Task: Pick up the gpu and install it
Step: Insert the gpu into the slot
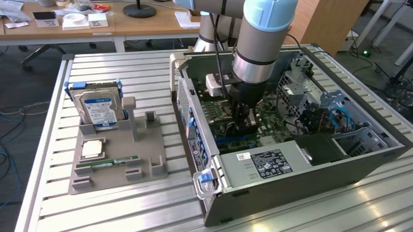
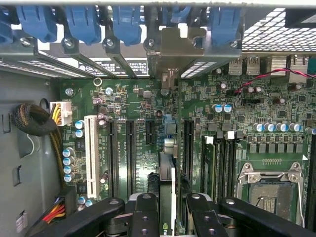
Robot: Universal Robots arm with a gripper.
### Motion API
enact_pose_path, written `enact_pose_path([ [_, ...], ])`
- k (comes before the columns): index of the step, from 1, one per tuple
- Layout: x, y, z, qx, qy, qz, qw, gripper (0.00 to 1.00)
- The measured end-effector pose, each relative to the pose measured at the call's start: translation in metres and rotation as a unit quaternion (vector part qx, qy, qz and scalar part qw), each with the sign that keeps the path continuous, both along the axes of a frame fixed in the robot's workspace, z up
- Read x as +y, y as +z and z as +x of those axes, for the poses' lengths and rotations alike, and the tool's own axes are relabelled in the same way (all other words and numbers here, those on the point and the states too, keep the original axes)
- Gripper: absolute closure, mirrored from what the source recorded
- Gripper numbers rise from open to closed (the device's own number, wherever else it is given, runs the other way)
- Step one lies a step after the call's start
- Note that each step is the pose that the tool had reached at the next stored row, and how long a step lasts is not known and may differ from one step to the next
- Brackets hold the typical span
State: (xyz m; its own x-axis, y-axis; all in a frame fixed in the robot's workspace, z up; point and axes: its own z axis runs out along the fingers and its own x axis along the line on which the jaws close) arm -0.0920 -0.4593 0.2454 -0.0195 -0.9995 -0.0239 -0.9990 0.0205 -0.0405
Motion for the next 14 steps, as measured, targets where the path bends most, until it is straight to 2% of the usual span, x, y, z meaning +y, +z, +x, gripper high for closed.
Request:
enact_pose_path([
  [14, -0.002, -0.001, 0.0, -0.0001, 0.0, 0.0004, 1.0, 0.74],
])
